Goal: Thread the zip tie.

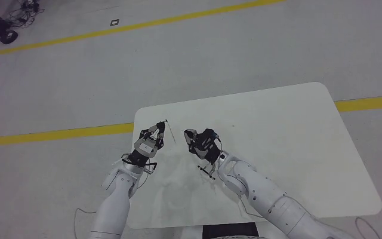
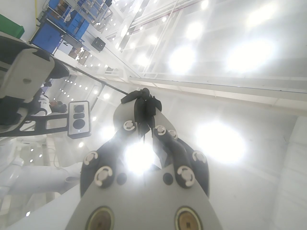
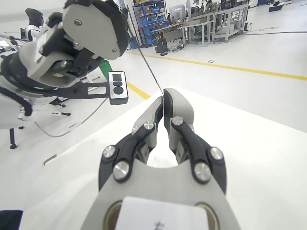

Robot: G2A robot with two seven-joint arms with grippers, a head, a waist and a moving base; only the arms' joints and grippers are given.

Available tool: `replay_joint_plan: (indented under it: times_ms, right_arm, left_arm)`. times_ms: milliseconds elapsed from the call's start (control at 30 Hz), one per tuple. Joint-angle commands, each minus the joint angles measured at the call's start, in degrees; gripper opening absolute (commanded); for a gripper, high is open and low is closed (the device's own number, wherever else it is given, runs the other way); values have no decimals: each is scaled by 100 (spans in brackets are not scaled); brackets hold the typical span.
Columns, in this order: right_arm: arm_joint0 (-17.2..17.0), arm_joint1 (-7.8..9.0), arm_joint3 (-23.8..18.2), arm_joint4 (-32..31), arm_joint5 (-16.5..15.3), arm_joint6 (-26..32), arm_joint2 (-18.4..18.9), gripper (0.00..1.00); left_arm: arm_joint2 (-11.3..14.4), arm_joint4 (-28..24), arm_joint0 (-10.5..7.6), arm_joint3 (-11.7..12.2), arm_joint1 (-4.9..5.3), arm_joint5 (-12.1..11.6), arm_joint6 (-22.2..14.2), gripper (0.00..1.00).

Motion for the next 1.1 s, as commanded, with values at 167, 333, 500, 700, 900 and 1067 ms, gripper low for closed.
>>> replay_joint_plan:
  times_ms: [167, 333, 500, 700, 900, 1067]
  right_arm:
    - [-18, -7, 58, 58, 100, 180, 34, 70]
    - [-18, -8, 84, 182, 158, 239, 115, 100]
    - [-39, 24, 22, 368, 225, 151, 375, 100]
    - [-183, 148, -277, 567, 21, 78, 919, 100]
    - [-221, 173, -369, 616, -113, 55, 1008, 100]
    - [-221, 173, -369, 616, -113, 55, 1008, 100]
  left_arm:
    - [0, 0, 0, 0, 0, 0, 0, 0]
    - [0, 0, 0, 0, 0, 0, 0, 0]
    - [0, 0, 0, 0, 0, 0, 0, 0]
    - [0, 0, 0, 0, 0, 0, 0, 0]
    - [0, 0, 0, 0, 0, 0, 0, 0]
    - [0, 0, 0, 0, 0, 0, 0, 0]
